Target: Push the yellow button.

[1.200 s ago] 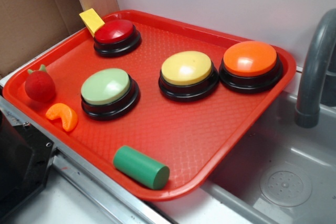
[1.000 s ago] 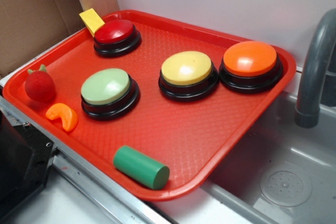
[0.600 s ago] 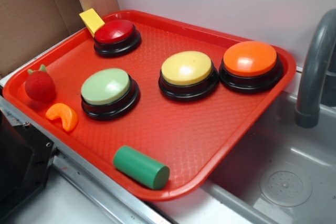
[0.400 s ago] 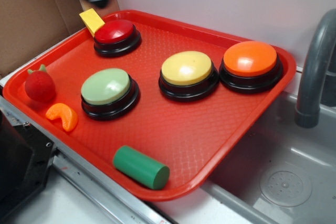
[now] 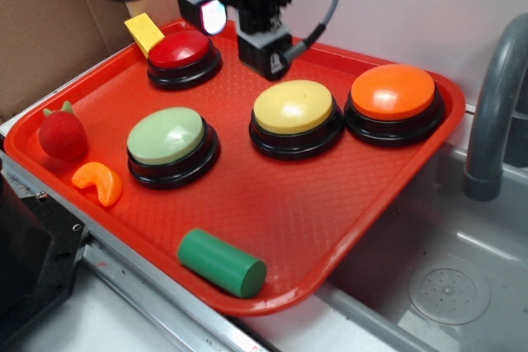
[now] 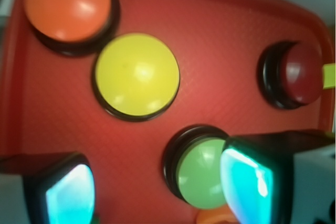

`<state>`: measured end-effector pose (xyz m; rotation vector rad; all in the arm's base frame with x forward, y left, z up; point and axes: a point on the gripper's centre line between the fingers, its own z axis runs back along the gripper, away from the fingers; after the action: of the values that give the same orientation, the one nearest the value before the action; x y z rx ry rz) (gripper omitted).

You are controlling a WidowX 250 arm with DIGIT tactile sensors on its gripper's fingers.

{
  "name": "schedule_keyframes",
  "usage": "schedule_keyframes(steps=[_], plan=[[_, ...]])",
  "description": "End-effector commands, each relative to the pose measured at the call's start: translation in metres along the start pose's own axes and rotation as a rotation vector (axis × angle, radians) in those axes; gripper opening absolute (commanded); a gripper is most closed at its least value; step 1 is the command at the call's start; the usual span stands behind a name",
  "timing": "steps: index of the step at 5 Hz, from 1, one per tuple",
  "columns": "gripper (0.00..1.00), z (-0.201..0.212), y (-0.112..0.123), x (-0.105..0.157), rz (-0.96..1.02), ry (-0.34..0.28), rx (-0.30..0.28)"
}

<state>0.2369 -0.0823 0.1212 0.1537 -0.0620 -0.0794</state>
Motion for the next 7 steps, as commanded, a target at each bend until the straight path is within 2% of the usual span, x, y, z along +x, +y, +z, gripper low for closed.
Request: schedule_keyframes(steps=[1,2,5,7], plan=[[1.00,-0.043,0.028,0.003,0.014,-0.041,-0.015],[1.00,-0.056,0.034,0.007,0.060,-0.063,0.022],[1.00,-0.056,0.034,0.007,0.060,-0.063,0.022],[1.00,-0.060,0.021,0.047,0.007,0.017,-0.053]])
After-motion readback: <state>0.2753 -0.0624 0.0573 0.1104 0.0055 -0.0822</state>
